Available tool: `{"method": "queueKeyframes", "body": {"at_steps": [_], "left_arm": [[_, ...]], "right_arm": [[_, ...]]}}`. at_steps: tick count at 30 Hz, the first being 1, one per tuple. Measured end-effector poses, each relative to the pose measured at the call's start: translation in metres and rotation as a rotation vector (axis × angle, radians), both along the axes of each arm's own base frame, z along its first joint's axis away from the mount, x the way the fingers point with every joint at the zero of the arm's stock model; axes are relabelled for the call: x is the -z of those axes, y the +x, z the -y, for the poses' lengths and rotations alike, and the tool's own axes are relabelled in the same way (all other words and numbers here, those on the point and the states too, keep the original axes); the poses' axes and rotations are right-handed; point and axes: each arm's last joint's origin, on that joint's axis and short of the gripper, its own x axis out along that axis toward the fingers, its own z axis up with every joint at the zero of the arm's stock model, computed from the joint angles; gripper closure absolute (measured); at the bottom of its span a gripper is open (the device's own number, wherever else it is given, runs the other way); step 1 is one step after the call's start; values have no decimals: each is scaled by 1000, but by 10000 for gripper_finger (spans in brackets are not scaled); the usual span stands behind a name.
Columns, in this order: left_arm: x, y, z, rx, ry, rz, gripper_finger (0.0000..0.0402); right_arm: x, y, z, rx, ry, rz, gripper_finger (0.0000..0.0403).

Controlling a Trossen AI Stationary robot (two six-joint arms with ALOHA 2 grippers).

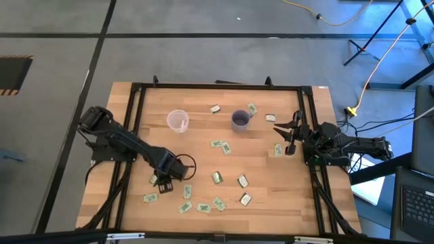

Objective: Pick and place Stevia / Truvia into bins
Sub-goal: Put the green stevia packet into the transparent container

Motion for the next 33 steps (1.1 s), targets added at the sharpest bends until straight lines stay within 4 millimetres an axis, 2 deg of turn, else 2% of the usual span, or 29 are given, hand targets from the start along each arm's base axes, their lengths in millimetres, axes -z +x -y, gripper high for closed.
{"method": "queueKeyframes", "body": {"at_steps": [7, 16, 21, 33], "left_arm": [[7, -2, 5, -12, 20, -41, 266], [10, -17, -4, -134, 146, -160, 294], [12, -18, -4, -149, 140, -160, 287], [-3, -22, 0, -161, 108, -71, 270]], "right_arm": [[0, 0, 0, 0, -2, 0, 328], [0, 0, 0, 0, -1, -1, 328], [0, 0, 0, 0, -1, -1, 328], [0, 0, 0, 0, -2, -5, 328]]}}
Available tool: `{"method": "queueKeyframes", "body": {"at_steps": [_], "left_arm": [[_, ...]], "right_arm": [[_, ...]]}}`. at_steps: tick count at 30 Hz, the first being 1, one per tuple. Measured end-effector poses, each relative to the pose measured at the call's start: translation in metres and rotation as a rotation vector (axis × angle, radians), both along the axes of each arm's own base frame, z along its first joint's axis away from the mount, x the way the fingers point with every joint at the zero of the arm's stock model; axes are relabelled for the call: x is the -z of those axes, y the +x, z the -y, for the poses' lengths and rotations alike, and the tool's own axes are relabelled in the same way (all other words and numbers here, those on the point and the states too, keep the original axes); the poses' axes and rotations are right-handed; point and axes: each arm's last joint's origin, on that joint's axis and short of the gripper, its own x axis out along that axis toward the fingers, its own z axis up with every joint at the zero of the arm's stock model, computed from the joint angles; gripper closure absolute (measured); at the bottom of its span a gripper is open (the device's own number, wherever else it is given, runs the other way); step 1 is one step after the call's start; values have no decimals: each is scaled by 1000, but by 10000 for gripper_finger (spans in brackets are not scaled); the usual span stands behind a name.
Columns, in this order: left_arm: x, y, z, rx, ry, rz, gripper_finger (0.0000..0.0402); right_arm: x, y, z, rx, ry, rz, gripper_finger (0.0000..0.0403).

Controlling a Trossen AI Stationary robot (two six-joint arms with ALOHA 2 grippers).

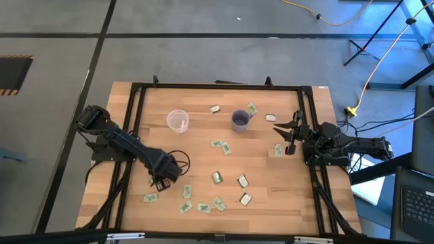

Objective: Pick and place Stevia / Truvia into bins
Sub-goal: Put the green stevia packet into the transparent container

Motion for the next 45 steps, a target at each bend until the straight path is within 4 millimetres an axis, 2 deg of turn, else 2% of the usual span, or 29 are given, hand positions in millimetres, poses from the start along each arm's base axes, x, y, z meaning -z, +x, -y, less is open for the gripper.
{"method": "queueKeyframes", "body": {"at_steps": [8, 16, 23, 45], "left_arm": [[1, 4, 10, 129, 27, 115, 287], [2, 1, 13, 97, 39, 119, 285], [19, -13, 8, 56, 26, 51, 281], [22, -12, 8, 78, 8, 77, 346]], "right_arm": [[0, 0, 0, 1, -3, -5, 328], [0, 0, 0, 1, -4, -5, 328], [0, 0, 0, 1, -3, -5, 328], [0, 0, 0, 1, -4, -5, 328]]}}
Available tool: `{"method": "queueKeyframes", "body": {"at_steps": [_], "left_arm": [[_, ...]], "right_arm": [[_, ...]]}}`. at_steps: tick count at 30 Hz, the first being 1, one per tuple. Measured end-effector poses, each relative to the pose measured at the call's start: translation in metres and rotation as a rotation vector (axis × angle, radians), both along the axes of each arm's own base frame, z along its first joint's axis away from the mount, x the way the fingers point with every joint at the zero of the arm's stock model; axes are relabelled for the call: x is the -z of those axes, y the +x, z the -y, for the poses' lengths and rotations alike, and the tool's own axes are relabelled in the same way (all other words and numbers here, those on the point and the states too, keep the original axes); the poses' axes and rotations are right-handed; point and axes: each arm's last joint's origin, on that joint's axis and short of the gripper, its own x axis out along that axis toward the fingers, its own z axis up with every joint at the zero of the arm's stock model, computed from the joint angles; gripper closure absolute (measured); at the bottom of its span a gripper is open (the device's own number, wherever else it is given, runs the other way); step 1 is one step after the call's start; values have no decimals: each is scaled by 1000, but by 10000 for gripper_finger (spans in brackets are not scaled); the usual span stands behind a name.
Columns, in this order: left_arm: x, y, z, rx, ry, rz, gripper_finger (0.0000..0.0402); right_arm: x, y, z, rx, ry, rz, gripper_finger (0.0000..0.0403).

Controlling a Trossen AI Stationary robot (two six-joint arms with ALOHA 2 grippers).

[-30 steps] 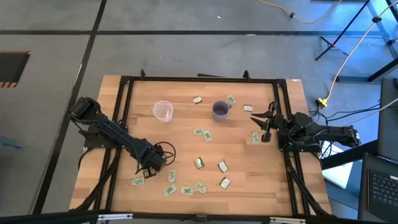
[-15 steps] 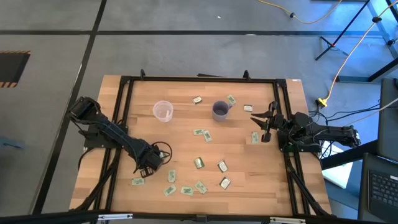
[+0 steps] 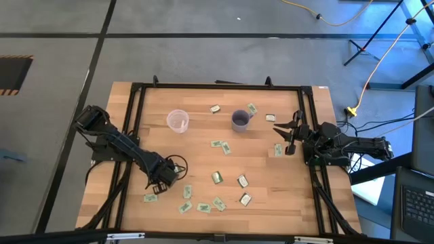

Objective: Pick and place Stevia / Truvia into bins
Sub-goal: Put the green stevia packet into the transparent container

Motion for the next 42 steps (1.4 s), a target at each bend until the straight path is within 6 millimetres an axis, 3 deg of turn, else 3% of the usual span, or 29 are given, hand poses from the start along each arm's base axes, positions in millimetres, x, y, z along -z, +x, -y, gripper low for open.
{"method": "queueKeyframes", "body": {"at_steps": [13, 19, 26, 33, 39, 42], "left_arm": [[-5, 6, 2, 100, -16, 19, 396], [-12, 15, -1, 68, -35, 42, 396], [-43, 44, -12, 131, -112, 172, 397], [-84, 71, -47, 295, 186, 381, 398], [-98, 75, -84, 380, 502, 347, 397], [-100, 76, -104, 341, 605, 309, 397]], "right_arm": [[0, 0, 0, 0, 0, 1, 328], [0, 0, 0, 0, 0, 1, 328], [-2, 0, 0, 0, -1, 18, 328], [-3, 0, 0, 0, 1, 33, 328], [-3, 0, 0, 0, 1, 33, 328], [-3, 0, 0, 0, 2, 33, 328]]}}
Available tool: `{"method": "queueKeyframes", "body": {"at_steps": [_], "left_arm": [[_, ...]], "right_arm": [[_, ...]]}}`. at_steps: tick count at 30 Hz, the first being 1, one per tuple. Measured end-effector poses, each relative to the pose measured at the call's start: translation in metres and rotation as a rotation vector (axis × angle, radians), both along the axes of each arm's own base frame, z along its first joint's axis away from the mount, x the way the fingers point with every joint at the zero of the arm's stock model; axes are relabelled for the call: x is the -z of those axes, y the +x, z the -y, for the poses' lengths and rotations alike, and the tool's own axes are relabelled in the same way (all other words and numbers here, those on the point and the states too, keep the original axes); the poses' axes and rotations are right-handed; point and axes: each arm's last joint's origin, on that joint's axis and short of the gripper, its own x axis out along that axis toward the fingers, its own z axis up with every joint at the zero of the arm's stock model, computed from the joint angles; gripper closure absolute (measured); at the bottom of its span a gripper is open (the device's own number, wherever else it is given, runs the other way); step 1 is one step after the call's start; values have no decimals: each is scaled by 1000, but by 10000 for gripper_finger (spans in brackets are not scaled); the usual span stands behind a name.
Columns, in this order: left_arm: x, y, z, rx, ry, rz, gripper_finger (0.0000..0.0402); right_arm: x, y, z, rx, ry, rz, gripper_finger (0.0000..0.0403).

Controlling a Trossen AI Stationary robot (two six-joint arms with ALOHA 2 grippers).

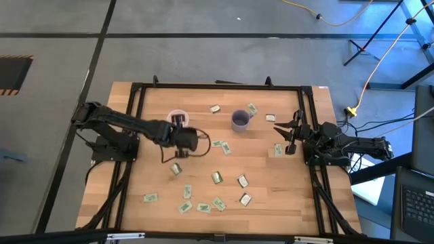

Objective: Pick and place Stevia / Truvia into bins
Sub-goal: Put the green stevia packet into the transparent container

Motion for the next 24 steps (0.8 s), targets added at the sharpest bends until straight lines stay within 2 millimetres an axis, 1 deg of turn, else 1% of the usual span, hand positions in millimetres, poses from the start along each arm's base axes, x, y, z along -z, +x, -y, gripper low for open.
{"method": "queueKeyframes", "body": {"at_steps": [2, 4, 9, 16, 24], "left_arm": [[-1, 0, -13, -55, 39, 3, 396], [-1, 0, -25, -101, 37, 3, 395], [0, -3, -46, -179, 17, -2, 394], [2, -9, -66, -252, -3, -28, 394], [5, -11, -79, -296, -60, -29, 394]], "right_arm": [[0, 0, 0, 0, 0, 0, 328], [0, 0, 0, 0, 0, 0, 328], [0, 0, 0, 0, 0, 0, 328], [0, 0, 0, 0, -1, -1, 328], [0, 0, 0, 0, -3, -2, 328]]}}
